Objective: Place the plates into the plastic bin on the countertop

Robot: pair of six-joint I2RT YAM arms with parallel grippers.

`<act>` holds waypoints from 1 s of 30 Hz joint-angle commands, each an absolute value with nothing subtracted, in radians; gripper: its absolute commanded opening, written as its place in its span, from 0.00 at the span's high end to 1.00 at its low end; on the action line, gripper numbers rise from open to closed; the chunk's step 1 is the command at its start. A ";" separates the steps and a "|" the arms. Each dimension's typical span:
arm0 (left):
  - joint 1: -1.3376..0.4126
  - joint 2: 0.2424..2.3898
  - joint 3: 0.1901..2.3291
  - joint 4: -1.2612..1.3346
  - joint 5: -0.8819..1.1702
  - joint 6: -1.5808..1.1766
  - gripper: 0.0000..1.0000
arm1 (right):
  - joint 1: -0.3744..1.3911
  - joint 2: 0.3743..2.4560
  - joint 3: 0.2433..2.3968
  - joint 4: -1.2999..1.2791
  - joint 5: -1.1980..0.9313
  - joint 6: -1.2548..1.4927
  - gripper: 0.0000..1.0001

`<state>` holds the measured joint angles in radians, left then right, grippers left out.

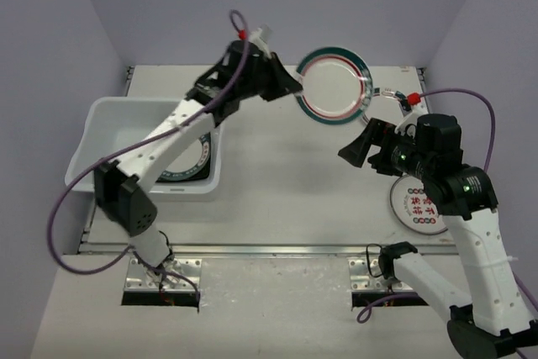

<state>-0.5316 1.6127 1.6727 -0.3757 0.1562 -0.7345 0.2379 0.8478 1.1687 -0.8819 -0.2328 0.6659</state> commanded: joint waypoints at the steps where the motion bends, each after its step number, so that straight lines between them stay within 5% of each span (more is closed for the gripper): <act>1: -0.213 1.294 1.419 -0.665 -0.107 -0.815 1.00 | 0.236 0.910 1.137 -0.739 -0.229 0.703 0.01; 6: 0.186 1.061 1.217 -0.733 -0.084 -0.817 1.00 | 0.236 0.994 1.117 -0.697 -0.156 0.705 0.01; 10: 0.325 1.061 1.140 -0.754 0.022 -0.763 1.00 | 0.235 1.050 1.128 -0.665 -0.162 0.692 0.01; 22: 0.354 1.120 0.931 -0.589 0.164 -0.782 1.00 | 0.226 1.131 1.079 -0.612 -0.156 0.651 0.01; 25: 0.353 1.138 0.905 -0.579 0.189 -0.778 0.83 | 0.219 1.141 1.083 -0.611 -0.162 0.645 0.01; 30: 0.352 1.150 0.912 -0.619 0.187 -0.755 0.12 | 0.212 1.155 1.098 -0.611 -0.158 0.633 0.01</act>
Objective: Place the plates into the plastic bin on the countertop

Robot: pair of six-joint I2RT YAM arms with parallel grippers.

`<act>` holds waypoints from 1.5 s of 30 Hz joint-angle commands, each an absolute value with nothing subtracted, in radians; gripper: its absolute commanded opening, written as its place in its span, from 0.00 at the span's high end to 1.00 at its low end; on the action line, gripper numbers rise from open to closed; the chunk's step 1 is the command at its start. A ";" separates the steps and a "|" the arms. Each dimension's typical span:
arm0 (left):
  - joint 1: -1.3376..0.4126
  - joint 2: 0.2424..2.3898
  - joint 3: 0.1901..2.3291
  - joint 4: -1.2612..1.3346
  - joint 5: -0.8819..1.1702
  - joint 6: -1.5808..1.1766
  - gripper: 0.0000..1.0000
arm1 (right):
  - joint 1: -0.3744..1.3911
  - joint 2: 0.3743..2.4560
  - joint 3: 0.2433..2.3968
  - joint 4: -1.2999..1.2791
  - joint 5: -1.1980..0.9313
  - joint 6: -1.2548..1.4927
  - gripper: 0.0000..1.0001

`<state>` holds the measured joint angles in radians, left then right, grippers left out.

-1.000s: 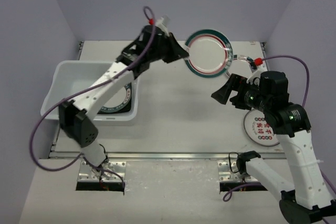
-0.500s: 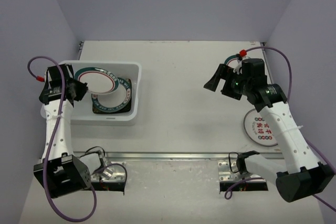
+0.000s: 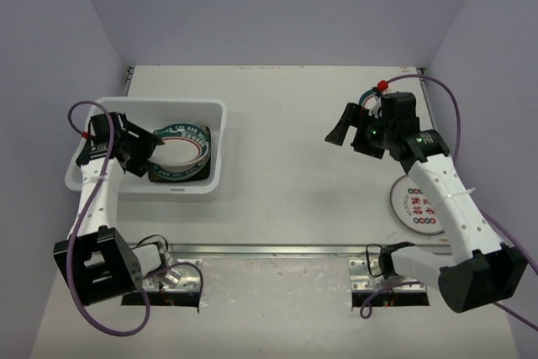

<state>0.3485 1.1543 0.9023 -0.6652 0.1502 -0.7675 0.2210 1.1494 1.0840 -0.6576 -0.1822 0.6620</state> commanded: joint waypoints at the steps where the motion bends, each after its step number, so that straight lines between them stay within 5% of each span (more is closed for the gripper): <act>1: 0.351 1.149 0.913 -0.623 0.195 -0.747 0.00 | 0.212 1.158 1.101 -0.611 -0.157 0.631 0.01; 10: 0.327 1.190 0.920 -0.806 0.122 -0.648 0.00 | 0.191 1.329 1.188 -0.686 -0.055 0.672 0.01; 28: 0.286 1.189 1.145 -0.854 0.461 -0.438 0.00 | 0.061 1.671 1.370 -0.723 0.012 0.958 0.01; 33: 0.152 1.143 1.275 -0.897 0.382 -0.422 0.00 | -0.058 1.770 1.348 -0.613 -0.041 1.037 0.06; 45: 0.138 1.020 1.098 -0.851 0.514 -0.397 0.00 | -0.149 1.827 1.055 -0.002 0.024 1.379 0.12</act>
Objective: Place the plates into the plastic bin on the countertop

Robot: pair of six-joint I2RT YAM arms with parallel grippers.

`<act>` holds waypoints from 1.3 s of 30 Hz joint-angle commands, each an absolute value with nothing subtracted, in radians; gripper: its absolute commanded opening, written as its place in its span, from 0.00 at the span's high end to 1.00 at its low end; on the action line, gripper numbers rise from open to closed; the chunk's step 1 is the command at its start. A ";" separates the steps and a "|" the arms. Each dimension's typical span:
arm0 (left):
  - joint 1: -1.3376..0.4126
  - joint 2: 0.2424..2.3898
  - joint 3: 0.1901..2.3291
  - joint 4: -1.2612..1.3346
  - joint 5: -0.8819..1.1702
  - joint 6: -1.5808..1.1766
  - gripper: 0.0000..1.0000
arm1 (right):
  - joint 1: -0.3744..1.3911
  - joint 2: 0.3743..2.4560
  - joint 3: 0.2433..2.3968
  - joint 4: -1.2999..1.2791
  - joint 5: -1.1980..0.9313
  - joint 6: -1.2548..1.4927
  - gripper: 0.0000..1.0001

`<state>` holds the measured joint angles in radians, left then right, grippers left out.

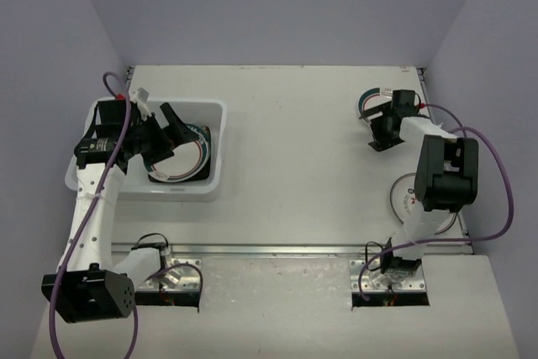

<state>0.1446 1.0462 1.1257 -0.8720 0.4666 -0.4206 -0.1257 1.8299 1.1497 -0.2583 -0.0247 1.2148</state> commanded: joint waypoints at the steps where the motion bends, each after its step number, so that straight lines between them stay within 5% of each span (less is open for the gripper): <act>1: 0.135 1.017 1.093 -0.850 0.512 -0.397 0.00 | -0.152 1.836 1.046 0.029 0.026 1.398 0.12; 18: 0.133 1.047 1.153 -0.850 0.462 -0.391 0.00 | -0.226 2.021 0.979 0.242 0.068 1.689 0.33; 21: 0.133 1.041 1.154 -0.836 0.435 -0.399 0.00 | -0.231 2.061 0.988 0.248 0.048 1.723 0.45; 25: 0.133 1.045 1.157 -0.823 0.421 -0.417 0.00 | -0.236 2.090 0.955 0.312 0.020 1.757 0.80; 30: 0.133 1.048 1.138 -0.789 0.405 -0.427 0.00 | -0.241 2.095 0.936 0.492 -0.038 1.717 1.00; 39: 0.133 1.088 1.164 -0.672 0.499 -0.472 0.00 | -0.183 1.924 1.182 0.203 -0.380 1.298 1.00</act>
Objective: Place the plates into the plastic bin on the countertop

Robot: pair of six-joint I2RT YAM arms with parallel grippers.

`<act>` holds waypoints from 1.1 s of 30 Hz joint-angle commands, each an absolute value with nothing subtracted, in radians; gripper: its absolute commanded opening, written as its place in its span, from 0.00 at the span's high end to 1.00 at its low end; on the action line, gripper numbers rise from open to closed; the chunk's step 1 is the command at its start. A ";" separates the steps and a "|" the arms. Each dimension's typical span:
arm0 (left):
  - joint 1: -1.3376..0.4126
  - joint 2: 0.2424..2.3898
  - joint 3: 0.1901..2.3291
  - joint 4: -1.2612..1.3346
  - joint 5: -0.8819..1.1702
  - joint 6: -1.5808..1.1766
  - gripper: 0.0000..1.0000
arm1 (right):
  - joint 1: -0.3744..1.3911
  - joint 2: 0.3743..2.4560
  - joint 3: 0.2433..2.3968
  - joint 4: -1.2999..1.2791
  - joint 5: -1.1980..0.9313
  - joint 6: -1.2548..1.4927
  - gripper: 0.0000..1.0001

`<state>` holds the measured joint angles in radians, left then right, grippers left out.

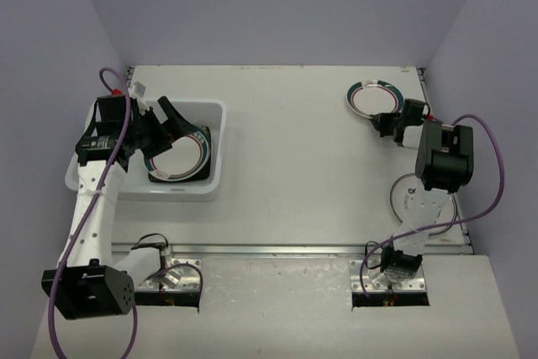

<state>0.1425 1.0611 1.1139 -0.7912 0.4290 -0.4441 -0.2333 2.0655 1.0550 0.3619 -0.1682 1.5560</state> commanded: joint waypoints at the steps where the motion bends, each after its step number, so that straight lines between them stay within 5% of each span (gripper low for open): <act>1: 0.132 1.101 1.168 -0.651 0.530 -0.477 0.00 | -0.164 1.900 1.194 0.154 -0.422 1.246 1.00; 8: 0.020 1.262 1.229 -0.529 0.611 -0.452 0.00 | 0.088 1.710 1.187 -0.019 -0.668 0.991 1.00; 18: -0.048 1.333 1.313 -0.488 0.604 -0.345 0.01 | 0.358 1.729 1.606 -0.508 -0.834 0.708 1.00; 21: -0.049 1.325 1.285 -0.492 0.620 -0.339 0.19 | 0.388 1.716 1.625 -0.514 -0.881 0.710 1.00; 25: -0.049 1.298 1.253 -0.491 0.608 -0.343 0.72 | 0.411 1.682 1.601 -0.545 -0.879 0.683 1.00; 28: -0.049 1.271 1.254 -0.497 0.562 -0.361 0.99 | 0.411 1.650 1.552 -0.546 -0.873 0.681 1.00; 29: -0.049 1.260 1.253 -0.500 0.540 -0.373 1.00 | 0.411 1.642 1.539 -0.545 -0.875 0.681 0.99; 33: -0.041 1.190 1.233 -0.539 0.352 -0.521 1.00 | 0.402 1.594 1.475 -0.554 -0.815 0.673 0.01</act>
<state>-0.0594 1.2628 1.2546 -0.5448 0.6268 -0.4137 0.3944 1.7207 1.5101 -0.5541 -0.8159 0.7079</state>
